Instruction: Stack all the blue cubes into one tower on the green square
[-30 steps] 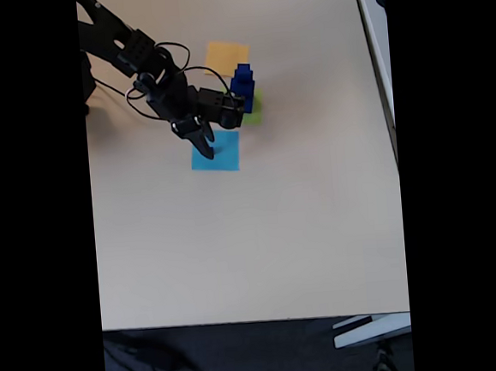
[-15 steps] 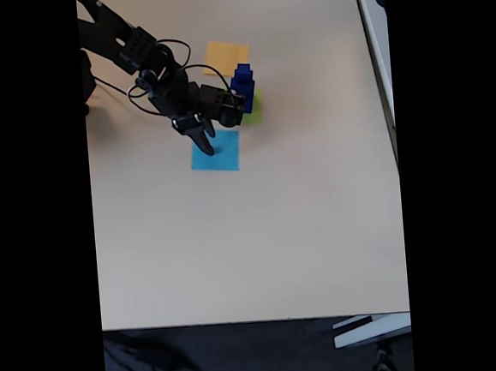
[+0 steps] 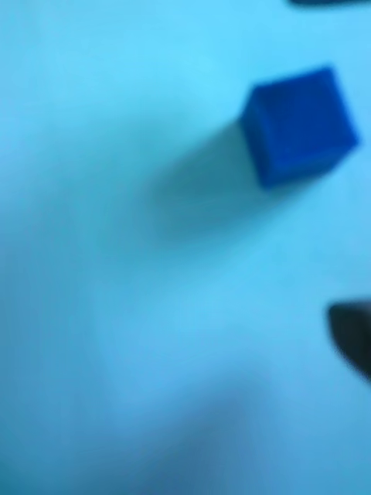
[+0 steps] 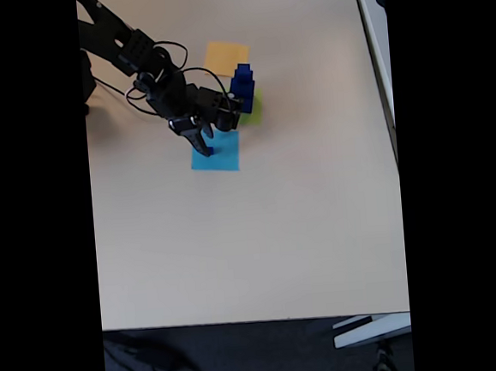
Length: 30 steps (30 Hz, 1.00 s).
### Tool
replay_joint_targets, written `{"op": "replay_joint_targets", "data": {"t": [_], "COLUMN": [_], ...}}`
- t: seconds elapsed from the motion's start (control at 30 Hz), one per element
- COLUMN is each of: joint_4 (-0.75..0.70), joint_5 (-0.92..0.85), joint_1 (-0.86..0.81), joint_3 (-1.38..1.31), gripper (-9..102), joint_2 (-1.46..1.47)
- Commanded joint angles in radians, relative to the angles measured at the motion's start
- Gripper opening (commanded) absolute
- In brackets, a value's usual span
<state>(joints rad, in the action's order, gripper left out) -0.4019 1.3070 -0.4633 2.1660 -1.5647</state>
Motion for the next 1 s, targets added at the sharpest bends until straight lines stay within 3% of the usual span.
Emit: {"op": "replay_joint_targets", "data": {"t": [0.0, 0.97], "joint_4": [0.025, 0.094], "joint_5": [0.014, 0.051], "joint_1": [0.003, -0.009], "joint_3": [-0.006, 0.034], "gripper": [20, 19], "joint_2": [-0.058, -0.020]}}
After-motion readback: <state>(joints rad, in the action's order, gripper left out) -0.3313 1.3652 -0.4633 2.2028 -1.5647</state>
